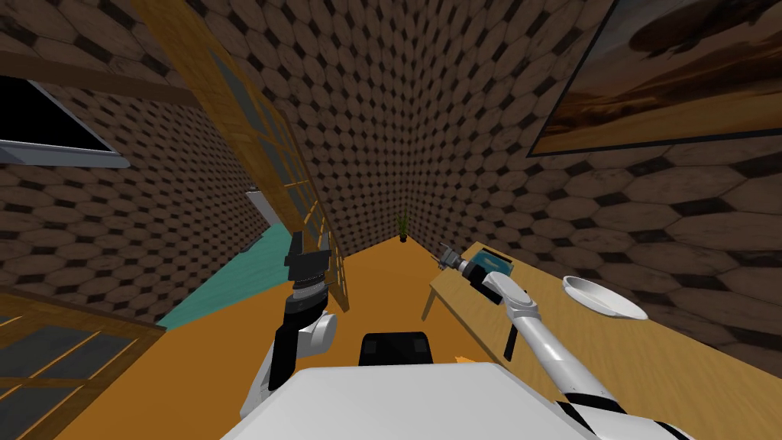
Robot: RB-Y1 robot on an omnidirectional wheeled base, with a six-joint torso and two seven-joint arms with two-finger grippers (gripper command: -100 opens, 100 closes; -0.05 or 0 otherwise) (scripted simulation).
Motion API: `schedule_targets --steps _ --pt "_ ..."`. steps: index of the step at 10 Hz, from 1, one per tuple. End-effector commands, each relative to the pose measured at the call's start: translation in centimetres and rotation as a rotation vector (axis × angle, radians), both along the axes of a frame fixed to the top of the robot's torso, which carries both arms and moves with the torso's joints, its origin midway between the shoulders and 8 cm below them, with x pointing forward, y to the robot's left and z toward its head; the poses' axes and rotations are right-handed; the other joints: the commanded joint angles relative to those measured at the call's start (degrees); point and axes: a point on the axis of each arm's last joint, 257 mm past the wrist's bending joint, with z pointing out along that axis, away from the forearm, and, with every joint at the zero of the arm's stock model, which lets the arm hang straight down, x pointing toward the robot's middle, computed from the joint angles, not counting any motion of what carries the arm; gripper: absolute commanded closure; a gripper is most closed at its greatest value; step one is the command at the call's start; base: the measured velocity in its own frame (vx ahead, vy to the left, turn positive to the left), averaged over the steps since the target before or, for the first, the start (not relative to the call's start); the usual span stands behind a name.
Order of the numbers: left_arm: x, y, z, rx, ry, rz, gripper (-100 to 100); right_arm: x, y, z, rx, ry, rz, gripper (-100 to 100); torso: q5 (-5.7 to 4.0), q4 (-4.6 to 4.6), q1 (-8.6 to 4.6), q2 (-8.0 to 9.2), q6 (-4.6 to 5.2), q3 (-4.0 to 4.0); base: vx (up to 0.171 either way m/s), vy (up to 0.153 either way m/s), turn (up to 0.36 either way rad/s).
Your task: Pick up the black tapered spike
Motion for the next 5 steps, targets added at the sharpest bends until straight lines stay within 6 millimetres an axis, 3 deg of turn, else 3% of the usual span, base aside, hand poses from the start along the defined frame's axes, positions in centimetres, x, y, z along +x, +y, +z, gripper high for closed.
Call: schedule_targets --steps 1,5 --pt "0.0 0.0 0.0 0.0 0.0 0.0 0 -0.2 -0.4 -0.8 -0.035 0.009 0.0 -100 0.0 0.0 0.0 0.0 0.0 0.0 0.005 -0.003 -0.012" --pt "0.0 0.0 0.0 0.0 0.0 0.0 0 -0.6 -3.6 -5.6 -0.246 0.073 0.011 -100 0.0 0.0 -0.02 0.01 -0.01 0.01 0.006 -0.004 0.093"
